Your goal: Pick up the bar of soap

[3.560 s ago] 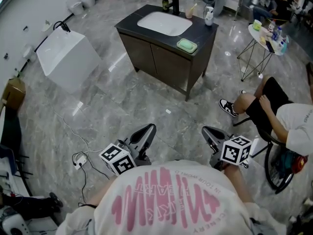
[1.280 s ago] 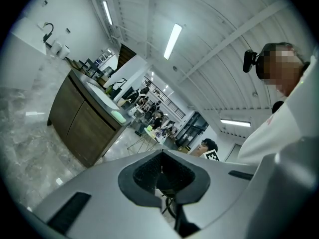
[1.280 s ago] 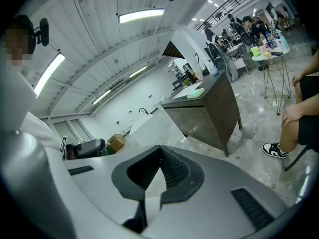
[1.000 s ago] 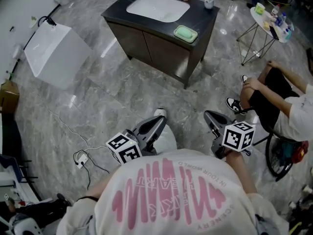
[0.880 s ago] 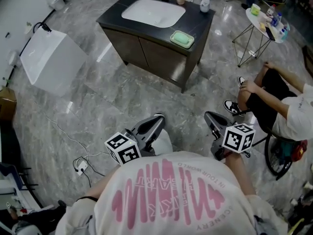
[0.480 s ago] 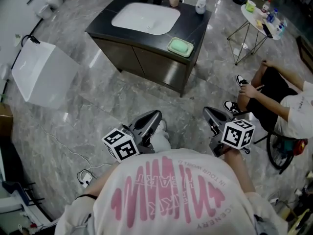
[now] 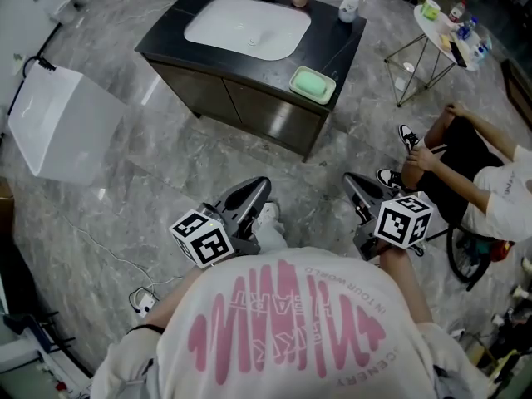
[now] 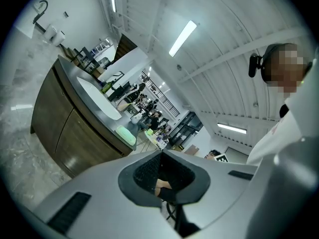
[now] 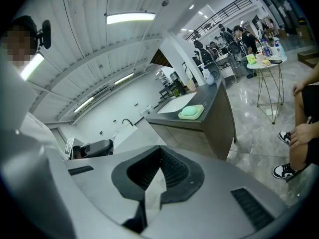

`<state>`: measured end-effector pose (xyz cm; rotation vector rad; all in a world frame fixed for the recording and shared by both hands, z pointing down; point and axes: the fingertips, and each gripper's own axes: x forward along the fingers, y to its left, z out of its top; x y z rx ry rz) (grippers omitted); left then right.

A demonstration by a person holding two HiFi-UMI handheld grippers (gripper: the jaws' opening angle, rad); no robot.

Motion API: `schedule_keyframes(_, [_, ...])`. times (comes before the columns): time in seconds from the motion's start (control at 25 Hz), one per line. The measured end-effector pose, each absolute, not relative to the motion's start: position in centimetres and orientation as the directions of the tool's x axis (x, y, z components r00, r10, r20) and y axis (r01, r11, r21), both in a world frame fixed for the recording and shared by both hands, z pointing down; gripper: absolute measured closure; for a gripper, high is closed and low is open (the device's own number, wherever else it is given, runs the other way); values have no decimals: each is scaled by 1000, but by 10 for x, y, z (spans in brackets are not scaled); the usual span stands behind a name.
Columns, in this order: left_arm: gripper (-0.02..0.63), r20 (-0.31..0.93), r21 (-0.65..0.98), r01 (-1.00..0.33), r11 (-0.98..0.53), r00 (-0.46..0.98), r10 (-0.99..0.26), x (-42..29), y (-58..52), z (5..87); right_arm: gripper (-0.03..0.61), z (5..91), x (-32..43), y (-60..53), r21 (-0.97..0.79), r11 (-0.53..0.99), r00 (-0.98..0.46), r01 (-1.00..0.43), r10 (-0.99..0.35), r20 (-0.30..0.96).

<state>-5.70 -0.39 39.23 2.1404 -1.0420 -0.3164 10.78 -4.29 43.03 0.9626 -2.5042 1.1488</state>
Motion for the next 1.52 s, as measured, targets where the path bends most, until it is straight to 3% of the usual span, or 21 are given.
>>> schedule_keyframes(1.04, [604,94,657,-643,-394,588,-803,-160,-113,377,568,421,29,-138,-580,465,-740,-669,-488,463])
schedule_keyframes(1.52, [604,127,654,-652,-383,594,-794,-175,-170,389,568,440,28,-174,-609,370,-697,-702,-534,479])
